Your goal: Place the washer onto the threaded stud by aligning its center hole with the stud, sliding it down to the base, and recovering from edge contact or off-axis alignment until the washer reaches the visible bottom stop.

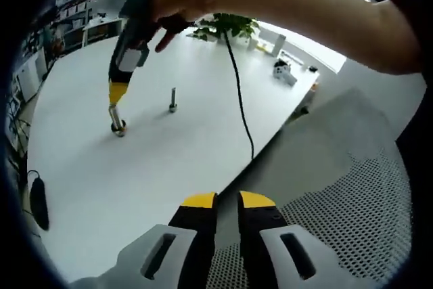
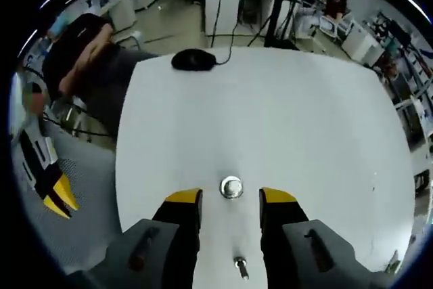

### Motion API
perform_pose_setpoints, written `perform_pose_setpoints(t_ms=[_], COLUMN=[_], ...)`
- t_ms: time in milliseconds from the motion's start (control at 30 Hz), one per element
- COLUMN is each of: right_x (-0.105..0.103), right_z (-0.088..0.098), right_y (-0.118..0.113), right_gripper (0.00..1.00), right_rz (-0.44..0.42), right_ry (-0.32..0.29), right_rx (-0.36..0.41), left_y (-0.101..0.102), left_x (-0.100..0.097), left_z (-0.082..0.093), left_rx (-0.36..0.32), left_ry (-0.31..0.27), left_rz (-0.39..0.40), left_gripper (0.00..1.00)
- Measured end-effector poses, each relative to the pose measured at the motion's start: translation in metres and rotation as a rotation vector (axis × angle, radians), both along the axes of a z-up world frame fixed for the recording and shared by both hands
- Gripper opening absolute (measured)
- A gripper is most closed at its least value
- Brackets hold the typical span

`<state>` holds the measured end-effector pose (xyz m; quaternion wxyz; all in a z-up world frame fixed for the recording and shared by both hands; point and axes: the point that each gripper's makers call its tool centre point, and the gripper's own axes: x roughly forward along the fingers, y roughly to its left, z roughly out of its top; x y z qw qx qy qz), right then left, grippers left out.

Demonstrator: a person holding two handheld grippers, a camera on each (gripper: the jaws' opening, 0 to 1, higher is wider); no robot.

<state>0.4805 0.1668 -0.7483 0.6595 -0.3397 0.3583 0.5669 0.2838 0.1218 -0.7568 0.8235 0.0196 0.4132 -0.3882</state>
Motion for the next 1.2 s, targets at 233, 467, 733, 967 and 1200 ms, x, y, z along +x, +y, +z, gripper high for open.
perform_pose_setpoints(t_ms=[233,467,733,967,1200], right_x=[-0.029,-0.071,-0.107,-0.146,-0.162], right_z=[0.025,0.042,0.068,0.090,0.078], right_y=[-0.042,-0.098,-0.149,-0.188,-0.220], right_gripper=[0.35,0.35,0.34,0.32,0.31], right_rz=[-0.091,-0.200,-0.358,-0.460,-0.547], right_ry=[-0.004,0.008,-0.008,-0.030,-0.129], right_rx=[0.089,0.162,0.340,0.552,0.504], left_y=[0.013,0.017,0.019,0.033,0.044], left_x=[-0.001,0.001,0.005,0.021,0.027], left_z=[-0.009,-0.007,-0.003,0.013,0.018], left_rx=[0.039,0.037,0.020,0.007,0.048], left_ry=[0.018,0.007,-0.025,-0.145,-0.202], left_rz=[0.026,0.043,0.071,0.165,0.239], left_gripper=[0.09,0.09,0.10,0.09,0.10])
